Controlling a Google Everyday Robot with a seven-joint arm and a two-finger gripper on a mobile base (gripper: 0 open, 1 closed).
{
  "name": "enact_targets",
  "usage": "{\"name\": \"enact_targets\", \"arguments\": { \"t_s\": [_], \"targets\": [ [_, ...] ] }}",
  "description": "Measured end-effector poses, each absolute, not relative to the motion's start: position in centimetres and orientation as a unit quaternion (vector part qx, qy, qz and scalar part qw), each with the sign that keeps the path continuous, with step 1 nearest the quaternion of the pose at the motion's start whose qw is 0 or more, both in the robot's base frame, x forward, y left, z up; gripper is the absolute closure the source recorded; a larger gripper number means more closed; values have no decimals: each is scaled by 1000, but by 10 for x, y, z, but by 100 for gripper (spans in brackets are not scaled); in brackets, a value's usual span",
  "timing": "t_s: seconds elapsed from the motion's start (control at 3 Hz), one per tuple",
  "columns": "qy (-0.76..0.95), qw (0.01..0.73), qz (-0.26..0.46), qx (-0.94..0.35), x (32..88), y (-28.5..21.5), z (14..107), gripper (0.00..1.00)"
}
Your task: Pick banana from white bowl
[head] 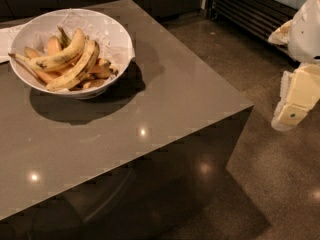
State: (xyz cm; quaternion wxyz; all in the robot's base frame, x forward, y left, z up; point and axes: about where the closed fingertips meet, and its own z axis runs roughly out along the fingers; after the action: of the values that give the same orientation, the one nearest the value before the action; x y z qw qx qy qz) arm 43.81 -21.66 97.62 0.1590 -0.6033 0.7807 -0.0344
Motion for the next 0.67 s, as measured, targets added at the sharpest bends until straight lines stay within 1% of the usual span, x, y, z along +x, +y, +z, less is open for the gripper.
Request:
{"name": "enact_targets", "arguments": {
  "t_s": [0.67],
  "targets": [
    [785, 162, -41, -597, 449, -211, 981, 0]
  ]
}}
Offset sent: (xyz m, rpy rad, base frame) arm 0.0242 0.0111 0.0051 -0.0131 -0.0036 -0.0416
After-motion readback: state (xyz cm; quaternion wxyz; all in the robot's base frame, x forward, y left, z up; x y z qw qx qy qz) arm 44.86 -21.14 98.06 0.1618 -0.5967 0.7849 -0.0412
